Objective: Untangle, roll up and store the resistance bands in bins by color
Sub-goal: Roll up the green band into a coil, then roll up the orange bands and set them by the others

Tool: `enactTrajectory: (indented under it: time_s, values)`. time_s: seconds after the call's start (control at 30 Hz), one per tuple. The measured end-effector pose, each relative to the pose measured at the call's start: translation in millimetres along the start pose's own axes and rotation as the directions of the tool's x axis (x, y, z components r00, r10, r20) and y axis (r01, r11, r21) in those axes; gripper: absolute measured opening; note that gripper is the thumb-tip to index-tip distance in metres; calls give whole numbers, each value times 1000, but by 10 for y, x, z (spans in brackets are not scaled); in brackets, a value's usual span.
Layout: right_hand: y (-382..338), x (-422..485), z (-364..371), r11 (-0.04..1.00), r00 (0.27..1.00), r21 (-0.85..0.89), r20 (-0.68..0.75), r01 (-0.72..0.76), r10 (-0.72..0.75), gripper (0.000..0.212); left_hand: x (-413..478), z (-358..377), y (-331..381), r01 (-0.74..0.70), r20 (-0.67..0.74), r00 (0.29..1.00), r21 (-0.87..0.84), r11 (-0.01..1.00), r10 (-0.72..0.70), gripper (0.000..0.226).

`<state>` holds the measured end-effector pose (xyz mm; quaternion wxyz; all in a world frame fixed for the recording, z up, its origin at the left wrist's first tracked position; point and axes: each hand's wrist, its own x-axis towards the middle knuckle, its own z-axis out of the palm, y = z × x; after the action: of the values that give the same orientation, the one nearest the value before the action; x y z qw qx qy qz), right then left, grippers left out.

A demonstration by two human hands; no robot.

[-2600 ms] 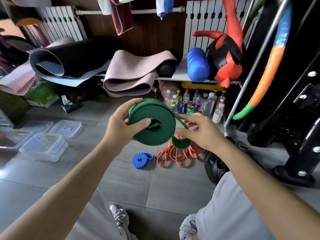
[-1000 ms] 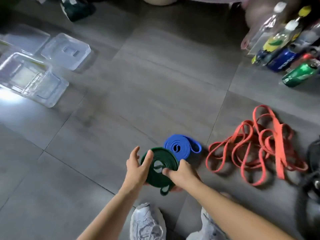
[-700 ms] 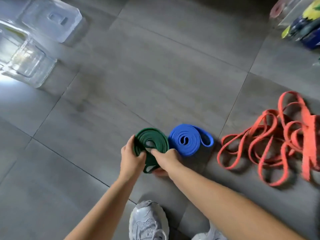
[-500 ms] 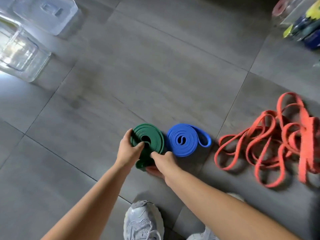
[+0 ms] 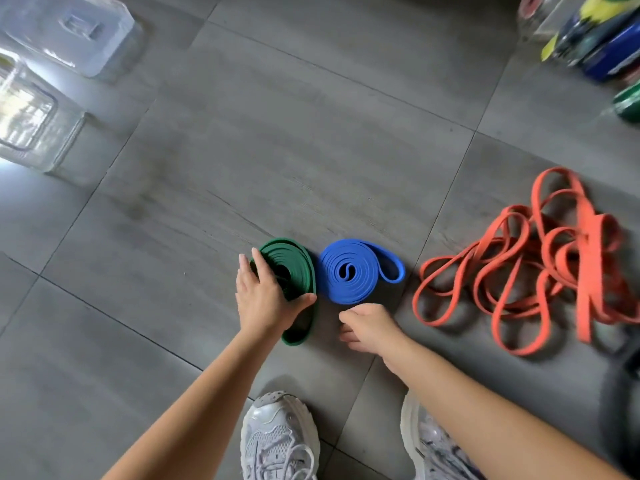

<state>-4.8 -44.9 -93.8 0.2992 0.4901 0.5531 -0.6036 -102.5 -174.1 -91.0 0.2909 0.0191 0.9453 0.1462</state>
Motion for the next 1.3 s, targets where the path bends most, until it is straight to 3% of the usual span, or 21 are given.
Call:
enactTrajectory:
  time_s: [0.1,0.23,0.33,0.4,0.43,0.53,0.6,0.67,0.77,0.87,0.97,1.1,1.2,1.3]
  values:
    - [134,-50,-283,980,996,-190,-43,63,-72,13,-194,110,136,-198,-90,973,151,969,213,107]
    - [349,-67,-745,970,944,-181,-256,165,-209,14,-570,436,487,-406,45,913,186,895,405,88]
    - [537,-130,-1144,958,791,-221,-546,184,-278,8,-729,666,722,-495,160,869,235,837,469,82]
    - [712,-186,-1412,924,660,-379,-681,54,-318,23,-768,764,861,-543,194,839,247,803,508,79]
    - [814,-203,-1533,892,637,-451,-696,-29,-331,28,-774,797,925,-563,209,826,250,788,524,77]
    - [1082,-246,-1733,624,792,-738,-532,-259,-300,32,-796,828,1078,-617,261,785,246,747,562,74]
    - [1145,-318,-1771,496,833,-843,-419,-208,-362,17,-852,767,1174,-655,289,753,248,713,591,70]
    - [1072,-479,-1801,544,788,-833,-398,-96,-470,8,-950,649,1272,-676,307,733,222,703,608,65]
    - [907,-852,-1917,644,685,-752,-395,142,-612,12,-1180,401,1505,-711,334,689,139,689,644,59]
    - [726,-1392,-2100,636,601,-706,-372,311,-708,6,-1533,58,1901,-783,369,596,71,618,713,63]
    - [453,-2098,-2268,624,527,-626,-369,468,-765,22,-2000,-359,2388,-846,381,501,27,532,777,69]
    - [173,-3120,-2489,612,407,-526,-461,590,-789,22,-2672,-983,2955,-904,289,412,12,427,864,29]
    - [211,-3697,-2658,622,381,-466,-512,629,-770,32,-3168,-1473,3197,-930,185,341,-80,360,922,19]
    - [326,-4181,-2704,593,392,-449,-465,668,-794,24,-3670,-1740,3218,-941,148,261,-182,286,954,17]
